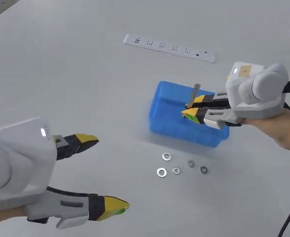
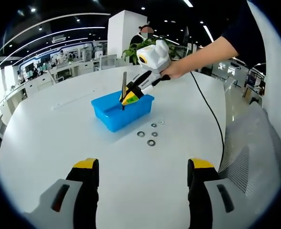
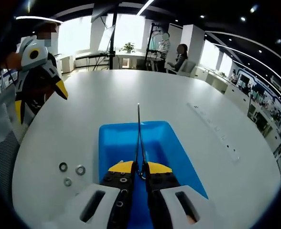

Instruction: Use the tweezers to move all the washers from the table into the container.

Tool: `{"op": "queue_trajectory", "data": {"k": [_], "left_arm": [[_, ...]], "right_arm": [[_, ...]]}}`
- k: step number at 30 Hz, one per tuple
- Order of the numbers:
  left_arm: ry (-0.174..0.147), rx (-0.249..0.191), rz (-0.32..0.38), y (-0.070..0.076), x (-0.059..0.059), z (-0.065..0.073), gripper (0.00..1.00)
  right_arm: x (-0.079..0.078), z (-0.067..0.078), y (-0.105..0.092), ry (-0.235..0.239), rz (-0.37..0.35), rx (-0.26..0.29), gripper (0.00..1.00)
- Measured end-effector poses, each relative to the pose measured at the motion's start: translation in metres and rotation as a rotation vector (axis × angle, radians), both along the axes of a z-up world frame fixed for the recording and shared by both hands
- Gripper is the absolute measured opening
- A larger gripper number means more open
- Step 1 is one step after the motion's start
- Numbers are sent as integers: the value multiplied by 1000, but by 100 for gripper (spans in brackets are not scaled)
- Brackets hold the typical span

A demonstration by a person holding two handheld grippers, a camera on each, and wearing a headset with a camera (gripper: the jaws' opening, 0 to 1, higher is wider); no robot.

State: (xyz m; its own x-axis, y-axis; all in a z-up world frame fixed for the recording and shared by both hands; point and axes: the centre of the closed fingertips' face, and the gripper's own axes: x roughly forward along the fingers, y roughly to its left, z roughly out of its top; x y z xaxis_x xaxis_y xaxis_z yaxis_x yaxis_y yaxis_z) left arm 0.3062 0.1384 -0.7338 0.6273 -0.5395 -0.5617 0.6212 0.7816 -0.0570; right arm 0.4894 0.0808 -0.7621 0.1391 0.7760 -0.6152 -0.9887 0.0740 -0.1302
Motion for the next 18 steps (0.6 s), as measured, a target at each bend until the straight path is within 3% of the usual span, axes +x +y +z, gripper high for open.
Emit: {"op": "queue_trajectory", "data": {"k": [9, 18], "left_arm": [[37, -7, -19, -6, -7, -5, 79], [33, -12, -14, -6, -5, -4, 81]], "right_arm": [[0, -6, -3, 23, -12, -4, 10], [1, -7, -5, 33, -29, 6, 10]]}}
